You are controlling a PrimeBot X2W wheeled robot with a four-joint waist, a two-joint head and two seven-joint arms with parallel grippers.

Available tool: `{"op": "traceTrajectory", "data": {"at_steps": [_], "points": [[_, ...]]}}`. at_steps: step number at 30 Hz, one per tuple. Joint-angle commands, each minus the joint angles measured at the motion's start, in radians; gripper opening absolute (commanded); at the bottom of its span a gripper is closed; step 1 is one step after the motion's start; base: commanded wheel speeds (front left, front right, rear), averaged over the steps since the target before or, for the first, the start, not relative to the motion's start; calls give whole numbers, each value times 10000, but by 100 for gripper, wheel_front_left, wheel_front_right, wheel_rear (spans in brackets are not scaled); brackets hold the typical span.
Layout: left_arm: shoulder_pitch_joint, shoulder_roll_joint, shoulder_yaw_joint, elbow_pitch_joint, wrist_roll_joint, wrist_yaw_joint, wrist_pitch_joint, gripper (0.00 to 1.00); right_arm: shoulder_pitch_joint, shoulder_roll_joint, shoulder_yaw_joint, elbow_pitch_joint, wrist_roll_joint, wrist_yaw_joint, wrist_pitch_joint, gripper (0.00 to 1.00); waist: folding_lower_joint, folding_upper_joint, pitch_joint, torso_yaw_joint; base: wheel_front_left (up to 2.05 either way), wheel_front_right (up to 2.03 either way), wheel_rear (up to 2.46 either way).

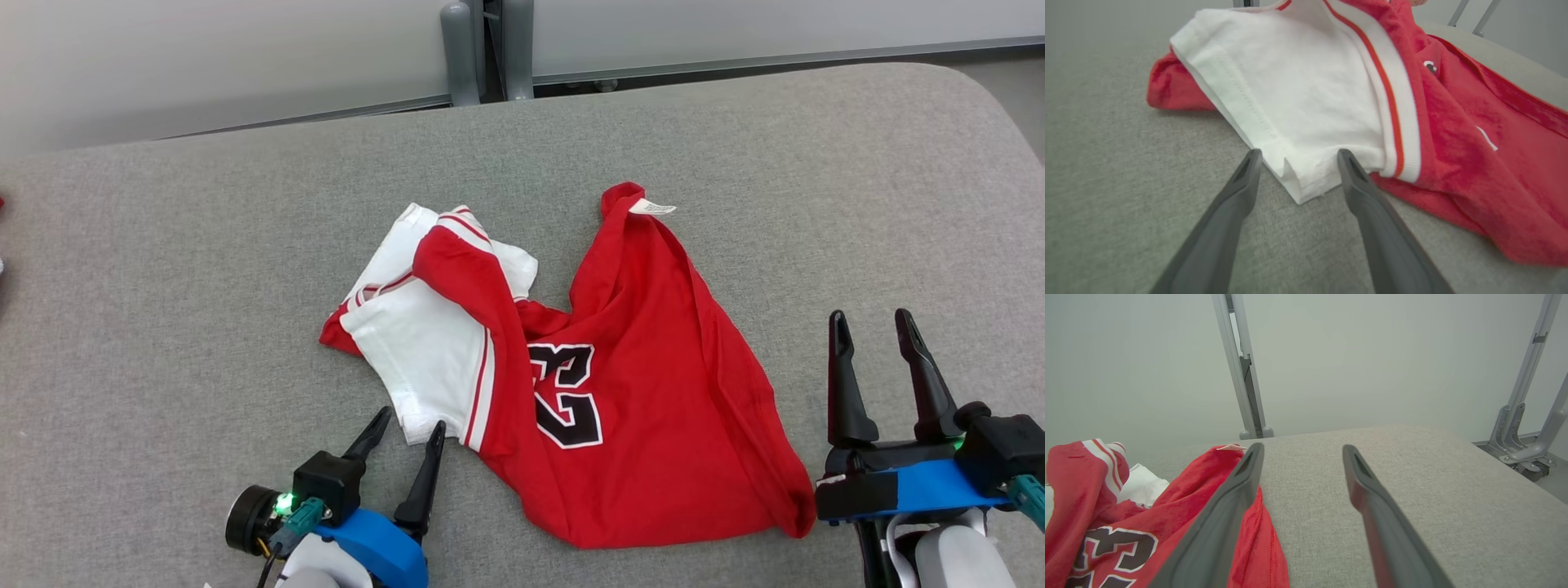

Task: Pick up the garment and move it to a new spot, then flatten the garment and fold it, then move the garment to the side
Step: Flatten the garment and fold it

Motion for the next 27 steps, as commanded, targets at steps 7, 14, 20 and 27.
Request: {"op": "traceTrajectory", "data": {"at_steps": [7, 14, 20, 27], "points": [[-148, -100, -19, 733, 16, -137, -34, 100, 9, -32, 112, 42, -26, -3, -6, 100, 0, -1, -45, -164, 0, 0, 0], [-362, -166, -40, 1106, 70, -214, -14, 0, 125, -66, 27, 70, -28, -3, -6, 100, 0, -1, -178, -167, 0, 0, 0], [-156, -202, 86, 535, 113, -165, -24, 0, 302, -1, -106, 69, -43, -3, -6, 100, 0, -1, -514, 247, 0, 0, 0], [704, -139, 288, -794, 316, 36, -22, 0, 640, 47, -217, 129, -32, -3, -6, 100, 0, -1, -1080, 1175, 0, 0, 0]]}}
